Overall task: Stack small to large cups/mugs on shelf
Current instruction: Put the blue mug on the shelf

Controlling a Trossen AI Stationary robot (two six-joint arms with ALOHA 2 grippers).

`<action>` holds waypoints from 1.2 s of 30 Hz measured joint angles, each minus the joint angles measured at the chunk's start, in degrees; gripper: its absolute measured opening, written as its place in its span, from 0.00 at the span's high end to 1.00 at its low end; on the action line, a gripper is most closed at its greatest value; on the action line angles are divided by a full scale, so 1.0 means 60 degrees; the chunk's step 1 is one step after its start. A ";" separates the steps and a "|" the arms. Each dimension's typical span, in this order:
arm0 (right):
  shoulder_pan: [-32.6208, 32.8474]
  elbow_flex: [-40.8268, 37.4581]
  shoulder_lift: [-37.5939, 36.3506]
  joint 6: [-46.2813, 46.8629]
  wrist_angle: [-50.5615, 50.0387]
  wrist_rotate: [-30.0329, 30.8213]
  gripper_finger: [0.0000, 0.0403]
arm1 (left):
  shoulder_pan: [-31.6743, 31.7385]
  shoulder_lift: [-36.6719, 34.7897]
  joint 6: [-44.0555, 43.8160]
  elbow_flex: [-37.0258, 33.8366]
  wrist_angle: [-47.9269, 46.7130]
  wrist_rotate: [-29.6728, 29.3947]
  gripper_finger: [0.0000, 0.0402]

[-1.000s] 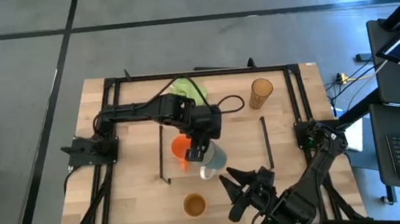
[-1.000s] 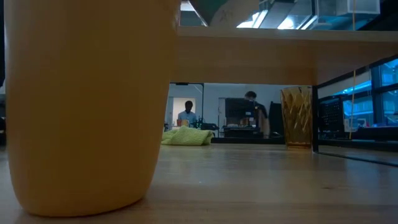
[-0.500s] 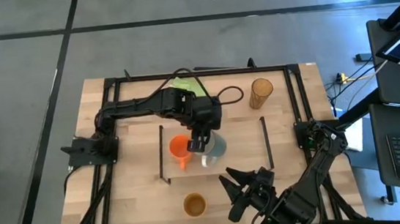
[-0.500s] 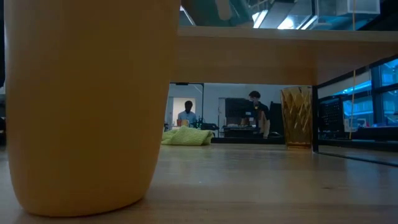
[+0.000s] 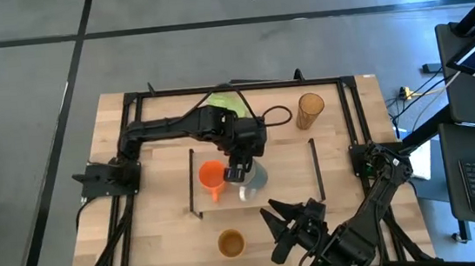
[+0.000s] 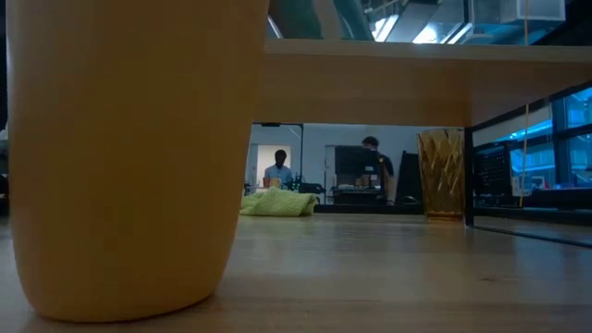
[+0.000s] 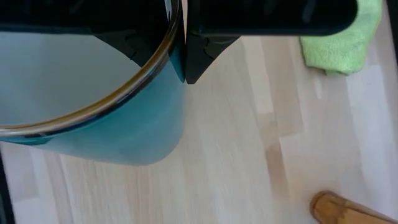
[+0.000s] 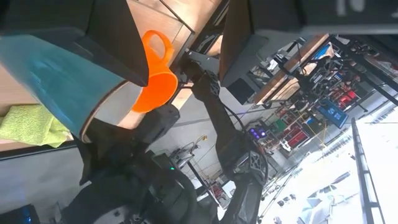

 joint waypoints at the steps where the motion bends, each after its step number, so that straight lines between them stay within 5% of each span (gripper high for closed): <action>1: 0.0000 0.0000 0.0004 0.0000 -0.0011 -0.0004 0.50 | -0.0004 0.0021 -0.0004 0.0002 -0.0027 0.0003 0.95; 6: -0.0175 0.0000 0.0004 0.0259 -0.0847 -0.0510 0.50 | 0.0004 0.0019 -0.0008 0.0000 -0.0103 0.0011 0.95; 12: -0.0789 -0.0134 -0.0096 0.2326 -0.3144 -0.1680 0.55 | 0.0004 0.0019 -0.0054 0.0004 -0.0170 0.0004 0.95; 16: -0.1216 -0.0204 -0.0460 0.1427 -0.3210 -0.2684 0.67 | 0.0004 0.0019 -0.0092 0.0004 -0.0192 0.0004 0.95; 22: -0.1428 -0.0208 -0.0929 0.0635 -0.3191 -0.2827 0.96 | 0.0004 0.0019 -0.0154 0.0018 -0.0326 0.0007 0.95; 26: -0.1652 -0.0305 -0.1116 0.0661 -0.3168 -0.3807 0.98 | -0.0007 0.0008 -0.0190 0.0018 -0.0397 0.0004 0.95; 32: -0.1826 -0.2159 -0.1621 0.2073 -0.3181 -0.5384 0.99 | -0.0028 0.0005 -0.0202 0.0018 -0.0419 -0.0004 0.95; 36: -0.1454 -0.4222 -0.2629 0.3722 -0.3187 -0.5446 0.99 | -0.0025 0.0005 -0.0202 0.0018 -0.0452 0.0004 0.95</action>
